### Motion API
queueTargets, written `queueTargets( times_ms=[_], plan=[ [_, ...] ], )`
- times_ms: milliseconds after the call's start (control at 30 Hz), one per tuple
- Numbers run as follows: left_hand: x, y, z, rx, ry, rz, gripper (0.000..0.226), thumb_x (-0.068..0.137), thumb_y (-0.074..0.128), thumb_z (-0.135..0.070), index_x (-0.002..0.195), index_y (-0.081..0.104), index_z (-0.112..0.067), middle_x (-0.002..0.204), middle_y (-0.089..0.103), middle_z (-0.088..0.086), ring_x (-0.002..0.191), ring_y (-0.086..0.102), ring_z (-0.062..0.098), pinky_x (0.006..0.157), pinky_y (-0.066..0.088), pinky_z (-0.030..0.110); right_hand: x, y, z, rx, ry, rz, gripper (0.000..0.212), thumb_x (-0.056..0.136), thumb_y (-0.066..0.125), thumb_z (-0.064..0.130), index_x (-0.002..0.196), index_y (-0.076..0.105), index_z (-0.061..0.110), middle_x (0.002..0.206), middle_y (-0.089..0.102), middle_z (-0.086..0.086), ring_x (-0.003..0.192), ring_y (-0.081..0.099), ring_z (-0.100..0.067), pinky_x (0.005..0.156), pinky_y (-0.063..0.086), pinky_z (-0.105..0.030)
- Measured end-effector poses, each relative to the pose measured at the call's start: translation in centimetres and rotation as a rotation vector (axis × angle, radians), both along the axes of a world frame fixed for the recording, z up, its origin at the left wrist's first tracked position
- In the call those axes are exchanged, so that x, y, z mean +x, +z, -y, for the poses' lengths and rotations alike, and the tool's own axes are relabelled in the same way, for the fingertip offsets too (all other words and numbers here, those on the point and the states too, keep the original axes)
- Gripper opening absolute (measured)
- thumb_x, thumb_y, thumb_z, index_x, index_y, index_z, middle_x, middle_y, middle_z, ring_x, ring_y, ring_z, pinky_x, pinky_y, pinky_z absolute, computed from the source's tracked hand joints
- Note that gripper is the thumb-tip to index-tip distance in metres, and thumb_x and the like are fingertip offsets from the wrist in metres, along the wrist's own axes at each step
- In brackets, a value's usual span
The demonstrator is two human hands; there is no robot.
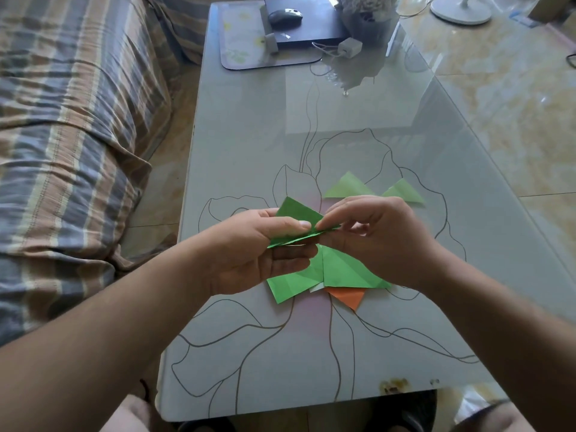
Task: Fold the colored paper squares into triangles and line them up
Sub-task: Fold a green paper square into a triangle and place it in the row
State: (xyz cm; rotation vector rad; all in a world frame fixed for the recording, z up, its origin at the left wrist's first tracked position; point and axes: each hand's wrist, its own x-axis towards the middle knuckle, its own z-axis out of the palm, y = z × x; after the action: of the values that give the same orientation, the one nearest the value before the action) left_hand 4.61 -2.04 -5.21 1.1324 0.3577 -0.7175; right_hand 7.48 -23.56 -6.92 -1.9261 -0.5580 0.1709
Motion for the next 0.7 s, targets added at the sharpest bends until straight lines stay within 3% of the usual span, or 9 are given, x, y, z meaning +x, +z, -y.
queueTargets(
  times_ms=[167, 267, 333, 400, 467, 567, 700],
  plan=[
    [-0.6, 0.7, -0.2, 0.041, 0.002, 0.068, 0.017, 0.082, 0.07, -0.017, 0.092, 0.083, -0.013, 0.098, 0.076, 0.013, 0.079, 0.075, 0.02, 0.077, 0.064, 0.033, -0.9, 0.0, -0.8, 0.161, -0.056, -0.116, 0.011, 0.075, 0.084, 0.036, 0.082, 0.078, 0.03, 0.084, 0.075, -0.01, 0.077, 0.065, -0.041, 0.07, 0.053, -0.048],
    [-0.7, 1.0, -0.2, 0.077, 0.043, 0.077, 0.026, 0.102, 0.055, -0.018, 0.103, 0.078, -0.007, 0.103, 0.077, 0.014, 0.079, 0.074, 0.022, 0.079, 0.063, 0.036, -1.2, -0.3, -1.0, 0.268, -0.1, -0.211, 0.015, 0.077, 0.084, 0.034, 0.082, 0.078, 0.022, 0.082, 0.066, -0.032, 0.067, 0.059, -0.04, 0.068, 0.046, -0.051],
    [-0.7, 1.1, -0.1, 0.092, 0.041, 0.087, 0.033, 0.107, 0.046, -0.022, 0.113, 0.073, -0.005, 0.107, 0.077, 0.016, 0.08, 0.074, 0.023, 0.08, 0.063, 0.037, -1.3, -0.4, -1.1, 0.296, -0.142, -0.238, 0.02, 0.076, 0.084, 0.036, 0.082, 0.076, 0.02, 0.08, 0.063, -0.036, 0.062, 0.055, -0.043, 0.065, 0.043, -0.052],
    [-0.6, 1.1, 0.0, 0.121, 0.017, 0.103, 0.037, 0.108, 0.042, -0.025, 0.114, 0.074, -0.007, 0.111, 0.077, 0.016, 0.084, 0.073, 0.022, 0.082, 0.063, 0.037, -1.2, -0.4, -1.3, 0.301, -0.196, -0.237, 0.02, 0.075, 0.084, 0.037, 0.081, 0.072, 0.021, 0.08, 0.064, -0.031, 0.061, 0.056, -0.051, 0.059, 0.046, -0.061],
    [-0.6, 0.7, 0.3, 0.124, 0.0, 0.097, 0.044, 0.109, 0.039, -0.029, 0.108, 0.079, -0.01, 0.112, 0.077, 0.016, 0.085, 0.073, 0.023, 0.082, 0.063, 0.037, -1.0, -0.3, -1.4, 0.316, -0.222, -0.247, 0.015, 0.08, 0.084, 0.027, 0.081, 0.07, 0.022, 0.079, 0.07, -0.021, 0.064, 0.062, -0.047, 0.065, 0.052, -0.064],
    [-0.3, 0.0, 0.7, 0.104, 0.014, 0.058, 0.055, 0.11, 0.035, -0.042, 0.105, 0.081, -0.012, 0.113, 0.076, 0.017, 0.085, 0.073, 0.025, 0.079, 0.062, 0.038, -0.8, 0.0, -1.6, 0.306, -0.247, -0.263, 0.014, 0.087, 0.081, 0.01, 0.084, 0.069, 0.016, 0.077, 0.071, -0.006, 0.066, 0.067, -0.029, 0.07, 0.058, -0.055],
    [0.0, -0.3, 1.0, 0.093, 0.032, 0.106, 0.07, 0.095, 0.037, -0.062, 0.116, 0.073, -0.006, 0.111, 0.076, 0.016, 0.086, 0.073, 0.025, 0.078, 0.061, 0.037, -0.5, 0.2, -1.4, 0.314, -0.286, -0.303, 0.015, 0.089, 0.078, 0.003, 0.085, 0.068, 0.013, 0.075, 0.067, -0.006, 0.063, 0.066, -0.021, 0.068, 0.057, -0.044]
  ],
)
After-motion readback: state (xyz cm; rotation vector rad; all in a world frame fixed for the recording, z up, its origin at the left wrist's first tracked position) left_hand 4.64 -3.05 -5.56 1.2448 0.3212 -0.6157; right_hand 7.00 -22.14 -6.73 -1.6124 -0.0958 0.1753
